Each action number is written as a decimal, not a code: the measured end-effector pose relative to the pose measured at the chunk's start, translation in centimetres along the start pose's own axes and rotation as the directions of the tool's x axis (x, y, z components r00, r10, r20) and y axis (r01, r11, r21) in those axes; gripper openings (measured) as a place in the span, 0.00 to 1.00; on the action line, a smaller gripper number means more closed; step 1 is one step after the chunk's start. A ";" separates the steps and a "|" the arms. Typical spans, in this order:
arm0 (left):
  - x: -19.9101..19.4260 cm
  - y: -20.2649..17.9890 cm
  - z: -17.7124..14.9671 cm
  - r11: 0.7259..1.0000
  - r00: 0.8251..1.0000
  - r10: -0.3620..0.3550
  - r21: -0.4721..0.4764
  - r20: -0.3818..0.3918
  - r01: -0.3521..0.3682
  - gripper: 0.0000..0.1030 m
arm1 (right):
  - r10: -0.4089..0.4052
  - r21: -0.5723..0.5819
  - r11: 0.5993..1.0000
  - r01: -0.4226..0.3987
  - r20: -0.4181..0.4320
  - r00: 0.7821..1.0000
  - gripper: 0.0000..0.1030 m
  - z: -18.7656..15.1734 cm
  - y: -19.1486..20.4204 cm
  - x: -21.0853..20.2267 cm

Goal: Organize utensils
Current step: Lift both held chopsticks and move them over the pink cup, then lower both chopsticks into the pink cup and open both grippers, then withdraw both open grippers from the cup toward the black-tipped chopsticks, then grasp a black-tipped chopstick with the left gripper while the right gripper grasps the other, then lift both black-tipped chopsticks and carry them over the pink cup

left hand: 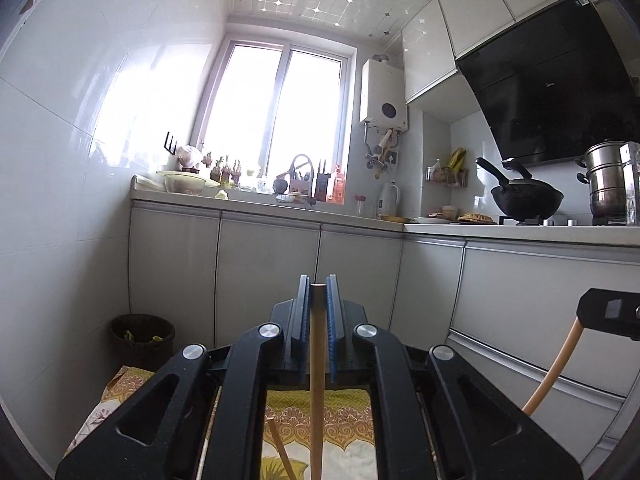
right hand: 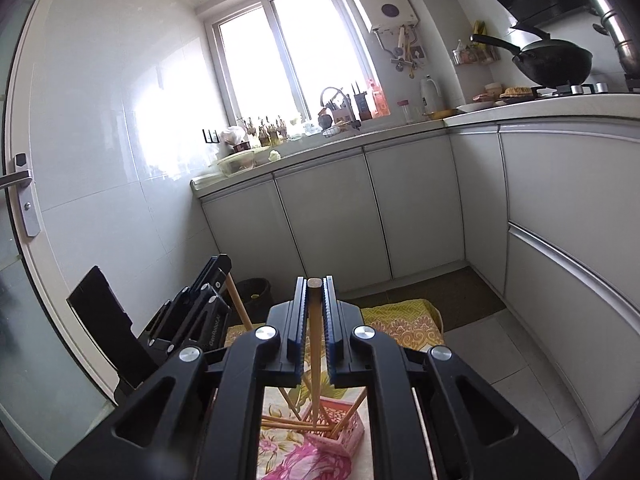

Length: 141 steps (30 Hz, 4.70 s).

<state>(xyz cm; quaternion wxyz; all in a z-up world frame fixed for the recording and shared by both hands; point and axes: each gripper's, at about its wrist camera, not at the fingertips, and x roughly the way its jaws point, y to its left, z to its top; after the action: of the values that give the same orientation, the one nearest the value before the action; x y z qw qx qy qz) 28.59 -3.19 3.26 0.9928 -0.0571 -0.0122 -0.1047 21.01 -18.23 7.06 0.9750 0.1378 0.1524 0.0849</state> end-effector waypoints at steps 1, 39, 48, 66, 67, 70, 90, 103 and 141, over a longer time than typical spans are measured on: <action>0.5 0.0 -0.5 1.000 1.000 0.008 -0.001 0.002 -0.008 0.07 | 0.000 0.004 1.000 0.000 -0.003 1.000 0.08 0.0 -0.3 0.6; -11.7 10.7 1.4 0.973 0.980 0.088 -0.197 -0.176 -0.122 0.74 | -0.098 0.109 0.989 0.099 -0.014 0.995 0.85 -4.7 1.1 1.4; -13.6 9.9 1.4 0.970 0.951 0.136 -0.156 -0.279 -0.184 0.93 | -0.165 0.185 0.967 0.175 -0.069 0.984 0.93 -7.3 0.3 -3.3; -14.9 6.4 -2.5 0.989 0.876 0.116 -0.026 -0.468 -0.145 0.93 | -0.236 0.188 0.938 0.292 -0.271 0.933 0.93 -14.4 -1.7 -10.5; -14.9 6.1 -2.7 0.990 0.873 0.114 -0.016 -0.475 -0.138 0.93 | -0.237 0.195 0.934 0.298 -0.284 0.929 0.93 -14.7 -2.1 -10.7; -14.6 5.3 -3.3 0.993 0.867 0.109 0.006 -0.487 -0.121 0.93 | -0.242 0.206 0.926 0.316 -0.319 0.916 0.93 -15.5 -3.0 -10.9; -8.5 -6.3 -23.5 0.919 0.178 -0.091 -0.014 -0.980 0.393 0.81 | -0.192 0.298 0.847 0.440 -0.601 0.776 0.93 -22.3 -9.7 -12.4; -9.1 -10.8 -28.2 0.859 0.095 -0.003 0.046 -0.995 0.509 0.36 | -0.185 0.327 0.799 0.504 -0.664 0.724 0.93 -23.9 -12.8 -13.0; -9.9 0.8 -17.9 0.946 0.364 -0.116 0.009 -0.924 0.324 0.06 | -0.290 -0.044 0.874 0.485 -0.847 0.446 0.08 -31.6 -3.7 -0.6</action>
<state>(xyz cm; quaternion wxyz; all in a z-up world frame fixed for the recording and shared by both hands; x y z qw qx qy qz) 19.26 -2.40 -14.95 0.8126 0.1064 0.5160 -0.2493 10.79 -14.16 -22.85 0.7560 0.1412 0.6309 -0.1025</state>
